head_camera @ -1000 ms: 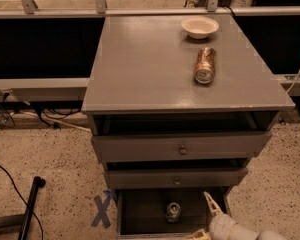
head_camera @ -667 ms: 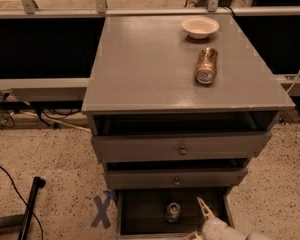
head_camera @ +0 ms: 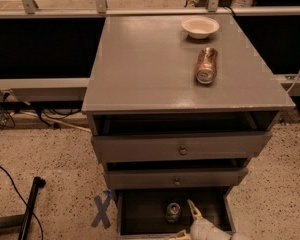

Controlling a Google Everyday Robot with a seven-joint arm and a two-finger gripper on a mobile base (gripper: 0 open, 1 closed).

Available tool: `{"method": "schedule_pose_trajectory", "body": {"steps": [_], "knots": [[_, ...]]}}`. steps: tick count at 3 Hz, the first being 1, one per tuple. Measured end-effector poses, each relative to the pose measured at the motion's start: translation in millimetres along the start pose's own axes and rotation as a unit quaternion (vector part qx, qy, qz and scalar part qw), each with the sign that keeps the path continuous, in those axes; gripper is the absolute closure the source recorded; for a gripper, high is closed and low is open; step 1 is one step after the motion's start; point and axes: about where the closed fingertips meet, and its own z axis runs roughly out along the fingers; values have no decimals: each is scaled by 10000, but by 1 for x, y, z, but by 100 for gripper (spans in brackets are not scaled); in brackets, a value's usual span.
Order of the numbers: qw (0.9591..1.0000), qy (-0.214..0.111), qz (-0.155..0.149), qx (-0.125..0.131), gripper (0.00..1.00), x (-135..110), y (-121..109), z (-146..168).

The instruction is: Pick 7up can from bottom drawer and place on counter

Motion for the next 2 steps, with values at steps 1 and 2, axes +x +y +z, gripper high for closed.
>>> {"method": "schedule_pose_trajectory", "body": {"steps": [1,2], "knots": [[9995,-81,250,192,0,10,-15,12],[9987,-18,399,307,0,19,-30,24]]}}
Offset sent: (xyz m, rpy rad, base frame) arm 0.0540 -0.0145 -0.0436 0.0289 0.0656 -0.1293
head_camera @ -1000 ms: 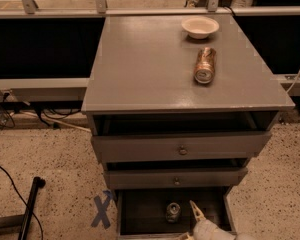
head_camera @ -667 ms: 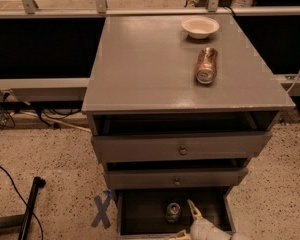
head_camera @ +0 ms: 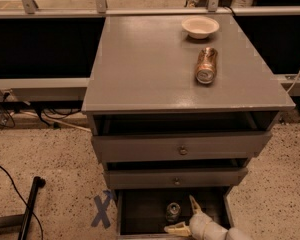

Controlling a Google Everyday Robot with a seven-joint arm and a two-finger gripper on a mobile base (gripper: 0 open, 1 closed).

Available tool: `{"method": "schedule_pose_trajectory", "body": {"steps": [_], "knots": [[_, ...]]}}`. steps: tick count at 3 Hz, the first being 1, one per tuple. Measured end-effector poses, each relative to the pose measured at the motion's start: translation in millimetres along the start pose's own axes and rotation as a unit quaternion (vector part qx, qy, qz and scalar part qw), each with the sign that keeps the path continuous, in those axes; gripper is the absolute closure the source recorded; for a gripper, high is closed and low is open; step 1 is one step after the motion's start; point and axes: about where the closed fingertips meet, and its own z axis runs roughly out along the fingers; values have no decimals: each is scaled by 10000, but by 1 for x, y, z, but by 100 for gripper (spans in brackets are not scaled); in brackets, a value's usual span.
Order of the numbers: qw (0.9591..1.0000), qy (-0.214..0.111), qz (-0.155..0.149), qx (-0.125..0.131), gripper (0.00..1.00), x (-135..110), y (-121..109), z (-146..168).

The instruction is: Pick 7up can from bottom drawer and place on counter

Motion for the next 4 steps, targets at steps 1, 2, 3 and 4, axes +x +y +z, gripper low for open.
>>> {"method": "schedule_pose_trajectory", "body": {"steps": [1,2,3,4], "knots": [[9998,150,151,40,0,7,-11,22],[9995,265,161,-20,0,11,-9,37],[9988,424,228,-53,0,22,-7,46],[9979,572,287,-50,0,35,-7,52]]}}
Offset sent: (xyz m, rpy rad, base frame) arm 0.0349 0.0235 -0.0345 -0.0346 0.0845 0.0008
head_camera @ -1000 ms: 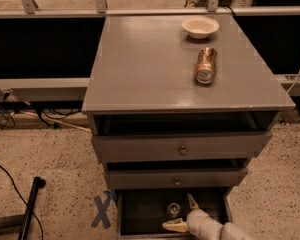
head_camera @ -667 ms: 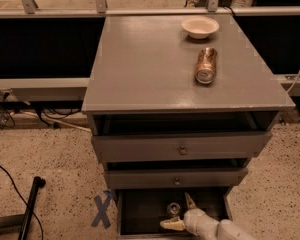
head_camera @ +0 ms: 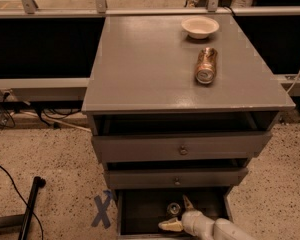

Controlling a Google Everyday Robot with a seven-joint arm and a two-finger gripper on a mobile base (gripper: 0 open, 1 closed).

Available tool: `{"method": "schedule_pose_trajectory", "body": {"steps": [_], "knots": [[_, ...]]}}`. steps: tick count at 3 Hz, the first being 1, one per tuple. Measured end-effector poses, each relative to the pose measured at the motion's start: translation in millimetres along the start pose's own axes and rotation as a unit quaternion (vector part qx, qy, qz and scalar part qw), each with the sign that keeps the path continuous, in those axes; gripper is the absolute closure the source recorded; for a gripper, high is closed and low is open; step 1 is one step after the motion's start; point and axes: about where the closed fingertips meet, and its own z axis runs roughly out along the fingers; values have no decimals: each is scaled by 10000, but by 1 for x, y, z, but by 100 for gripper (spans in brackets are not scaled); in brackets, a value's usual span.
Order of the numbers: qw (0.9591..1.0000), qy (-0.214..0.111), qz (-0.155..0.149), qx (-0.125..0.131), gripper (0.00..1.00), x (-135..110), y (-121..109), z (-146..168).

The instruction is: Pick 7up can from bottom drawer and place on counter

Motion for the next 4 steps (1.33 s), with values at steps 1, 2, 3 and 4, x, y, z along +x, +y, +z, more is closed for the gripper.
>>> {"method": "schedule_pose_trajectory", "body": {"steps": [1,2,3,4], "knots": [[9998,142,-129,-12,0,10,0,6],[9997,181,-172,4,0,16,-3,9],[9995,195,-233,-14,17,18,-6,12],[9995,260,-152,14,41,28,-9,14]]}}
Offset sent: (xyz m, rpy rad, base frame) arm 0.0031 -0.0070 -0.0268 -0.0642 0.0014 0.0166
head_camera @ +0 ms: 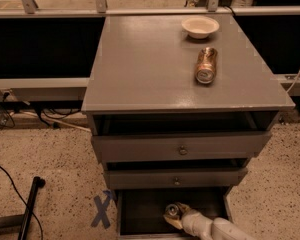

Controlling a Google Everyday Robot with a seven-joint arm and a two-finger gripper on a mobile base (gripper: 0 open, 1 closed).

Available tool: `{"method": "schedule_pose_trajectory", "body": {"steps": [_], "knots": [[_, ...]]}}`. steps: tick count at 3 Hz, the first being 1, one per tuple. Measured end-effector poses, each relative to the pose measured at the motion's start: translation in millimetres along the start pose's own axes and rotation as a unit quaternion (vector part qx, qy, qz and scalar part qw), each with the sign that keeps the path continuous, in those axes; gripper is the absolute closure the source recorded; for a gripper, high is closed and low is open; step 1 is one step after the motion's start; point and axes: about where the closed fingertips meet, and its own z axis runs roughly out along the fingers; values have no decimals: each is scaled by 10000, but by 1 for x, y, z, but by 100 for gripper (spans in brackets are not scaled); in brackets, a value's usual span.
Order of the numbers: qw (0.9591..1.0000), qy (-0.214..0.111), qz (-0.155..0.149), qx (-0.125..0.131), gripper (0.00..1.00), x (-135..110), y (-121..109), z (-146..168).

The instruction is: Pick 7up can from bottom drawer and place on counter

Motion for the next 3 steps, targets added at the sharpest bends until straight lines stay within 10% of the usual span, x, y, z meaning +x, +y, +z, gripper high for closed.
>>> {"method": "schedule_pose_trajectory", "body": {"steps": [2,3], "knots": [[9999,33,82,108,87,8,0,-20],[9964,-705,-458,49,100,-60,17,-69]]}}
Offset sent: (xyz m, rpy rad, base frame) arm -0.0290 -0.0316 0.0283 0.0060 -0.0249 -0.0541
